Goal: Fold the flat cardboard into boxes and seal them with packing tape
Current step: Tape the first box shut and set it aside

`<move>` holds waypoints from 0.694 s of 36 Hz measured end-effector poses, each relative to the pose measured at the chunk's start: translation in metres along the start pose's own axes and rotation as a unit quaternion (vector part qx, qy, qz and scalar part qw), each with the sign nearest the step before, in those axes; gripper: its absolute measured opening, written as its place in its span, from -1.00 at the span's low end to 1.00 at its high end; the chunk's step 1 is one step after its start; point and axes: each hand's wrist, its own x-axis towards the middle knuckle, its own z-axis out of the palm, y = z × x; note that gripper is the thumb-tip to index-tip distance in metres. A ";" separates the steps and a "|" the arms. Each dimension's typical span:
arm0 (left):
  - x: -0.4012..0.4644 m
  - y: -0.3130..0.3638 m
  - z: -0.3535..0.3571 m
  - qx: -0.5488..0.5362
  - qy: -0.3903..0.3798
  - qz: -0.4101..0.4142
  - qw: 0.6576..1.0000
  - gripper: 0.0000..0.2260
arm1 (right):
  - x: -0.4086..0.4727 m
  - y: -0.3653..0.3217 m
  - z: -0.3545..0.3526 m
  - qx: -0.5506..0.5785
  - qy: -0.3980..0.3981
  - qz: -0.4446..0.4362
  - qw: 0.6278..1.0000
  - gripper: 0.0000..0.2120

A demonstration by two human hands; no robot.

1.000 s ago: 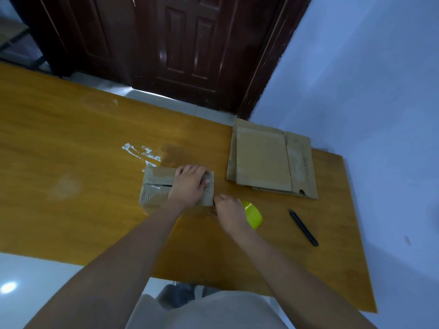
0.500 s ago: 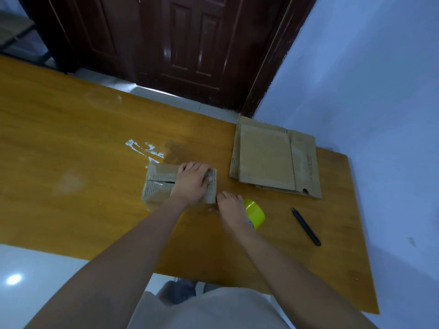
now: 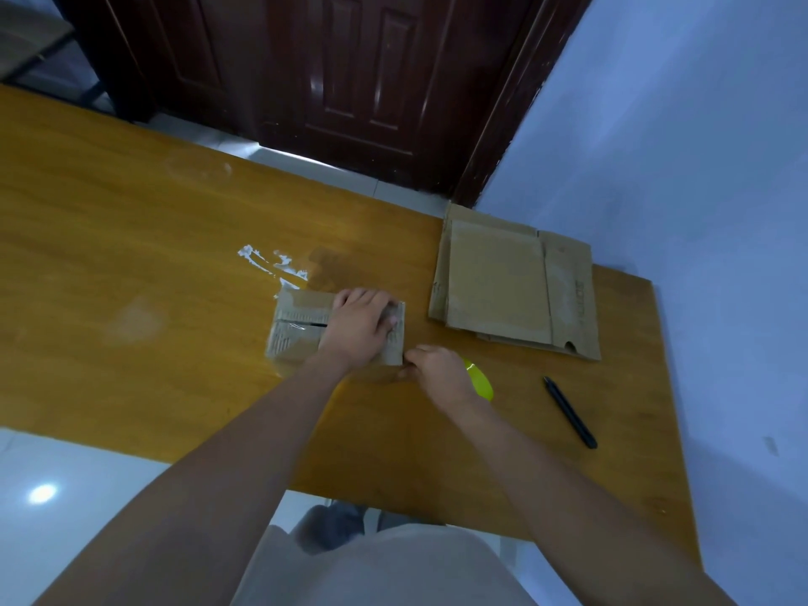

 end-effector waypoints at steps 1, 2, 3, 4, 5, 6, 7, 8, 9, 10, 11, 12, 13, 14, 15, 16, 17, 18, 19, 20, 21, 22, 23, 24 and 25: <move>0.000 0.000 0.000 0.001 0.000 0.000 1.000 -0.79 | 0.000 0.001 0.000 0.004 0.008 -0.007 1.000 -0.81; 0.000 0.000 0.000 0.001 -0.002 -0.001 1.000 -0.79 | -0.001 0.001 0.000 0.002 0.012 -0.013 1.000 -0.83; 0.000 0.000 0.000 0.001 -0.004 -0.001 1.000 -0.79 | -0.001 0.002 0.000 -0.003 0.015 -0.018 1.000 -0.85; 0.000 0.000 0.000 0.002 -0.005 -0.001 1.000 -0.79 | -0.002 0.001 0.000 -0.005 0.013 -0.022 1.000 -0.87; 0.000 0.000 0.000 0.003 -0.007 -0.002 1.000 -0.78 | -0.002 0.002 0.000 -0.009 0.016 -0.030 0.999 -0.88; 0.001 0.000 0.000 0.003 -0.008 -0.002 1.000 -0.78 | -0.002 0.001 0.000 -0.017 0.017 -0.033 0.999 -0.86; 0.001 0.000 -0.001 0.004 -0.009 -0.001 1.000 -0.78 | -0.001 0.000 0.001 -0.028 0.021 -0.037 0.999 -0.81; 0.001 0.000 -0.001 0.004 -0.009 -0.001 1.000 -0.78 | 0.000 -0.001 0.002 -0.043 0.025 -0.043 0.998 -0.75; 0.001 0.000 0.000 0.005 -0.009 -0.001 1.000 -0.78 | 0.001 0.000 0.004 -0.055 0.032 -0.052 0.997 -0.70; 0.001 0.000 0.000 0.005 -0.008 -0.001 1.000 -0.78 | 0.001 0.000 0.006 -0.062 0.036 -0.056 0.996 -0.68; 0.001 0.001 0.000 0.005 -0.008 -0.001 1.000 -0.78 | 0.002 0.002 0.009 -0.074 0.043 -0.057 0.995 -0.68; 0.000 0.001 0.000 0.006 -0.007 -0.001 1.000 -0.78 | 0.002 0.003 0.009 -0.087 0.047 -0.049 0.994 -0.68; 0.000 0.001 0.000 0.007 -0.006 -0.001 1.000 -0.78 | 0.004 0.005 0.009 -0.097 0.052 -0.043 0.993 -0.68; -0.001 0.001 0.000 0.008 -0.005 0.000 1.000 -0.78 | 0.007 0.006 0.007 -0.101 0.057 -0.036 0.993 -0.68; -0.001 0.001 0.000 0.009 -0.004 0.001 1.000 -0.78 | 0.011 0.006 0.004 -0.100 0.062 -0.037 0.992 -0.68; -0.001 0.001 0.001 0.008 -0.003 0.001 1.000 -0.78 | 0.015 0.006 0.001 -0.096 0.061 -0.034 0.993 -0.69; 0.000 0.001 0.001 0.006 -0.003 0.002 1.000 -0.77 | 0.019 0.007 -0.001 -0.094 0.060 -0.034 0.993 -0.70; 0.000 0.001 0.001 0.004 -0.003 0.001 1.000 -0.77 | 0.020 0.006 -0.006 -0.094 0.059 -0.029 0.993 -0.71; 0.000 0.001 0.001 0.002 -0.003 0.001 1.000 -0.78 | 0.021 0.007 -0.010 -0.098 0.063 -0.026 0.993 -0.74; 0.000 0.000 0.001 0.001 -0.002 0.001 1.000 -0.78 | 0.020 0.008 -0.014 -0.085 0.061 -0.016 0.994 -0.81; 0.000 0.000 0.001 0.000 -0.002 0.001 1.000 -0.78 | 0.020 0.010 -0.017 -0.067 0.072 -0.009 0.995 -0.89; 0.000 -0.001 0.001 -0.001 -0.001 0.001 1.000 -0.78 | 0.018 0.013 -0.018 -0.043 0.090 0.017 0.995 -0.89; 0.000 -0.001 0.002 -0.001 -0.001 0.002 1.000 -0.79 | 0.016 0.015 -0.019 -0.018 0.110 0.038 0.993 -0.84; 0.000 -0.002 0.002 -0.003 0.000 0.003 1.000 -0.79 | 0.012 0.015 -0.020 0.019 0.127 0.063 0.990 -0.82; 0.000 -0.002 0.002 -0.005 0.002 0.004 1.000 -0.79 | 0.008 0.016 -0.020 0.057 0.143 0.085 0.984 -0.81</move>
